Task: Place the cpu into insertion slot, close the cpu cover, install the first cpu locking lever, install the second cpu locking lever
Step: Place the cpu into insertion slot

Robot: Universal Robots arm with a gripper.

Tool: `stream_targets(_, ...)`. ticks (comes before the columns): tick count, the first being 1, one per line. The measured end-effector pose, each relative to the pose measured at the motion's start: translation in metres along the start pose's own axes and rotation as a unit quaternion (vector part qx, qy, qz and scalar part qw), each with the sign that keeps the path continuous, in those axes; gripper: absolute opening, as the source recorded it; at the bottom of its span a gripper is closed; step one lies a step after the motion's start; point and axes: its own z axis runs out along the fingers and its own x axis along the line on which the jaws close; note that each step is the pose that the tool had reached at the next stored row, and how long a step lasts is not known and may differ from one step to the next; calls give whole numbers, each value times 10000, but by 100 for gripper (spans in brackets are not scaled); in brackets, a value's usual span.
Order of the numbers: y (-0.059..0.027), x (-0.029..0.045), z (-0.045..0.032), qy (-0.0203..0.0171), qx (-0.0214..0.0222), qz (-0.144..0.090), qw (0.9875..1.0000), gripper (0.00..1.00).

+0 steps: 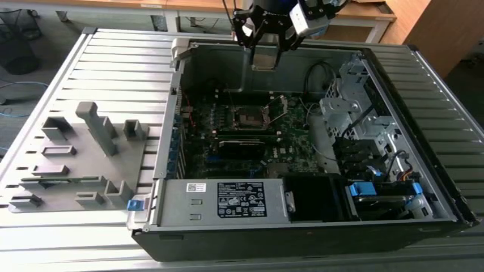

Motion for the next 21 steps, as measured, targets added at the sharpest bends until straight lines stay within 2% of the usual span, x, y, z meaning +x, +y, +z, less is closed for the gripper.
stream_targets(21, -4, -1, 46, -1, -1, 0, 10000, 54)
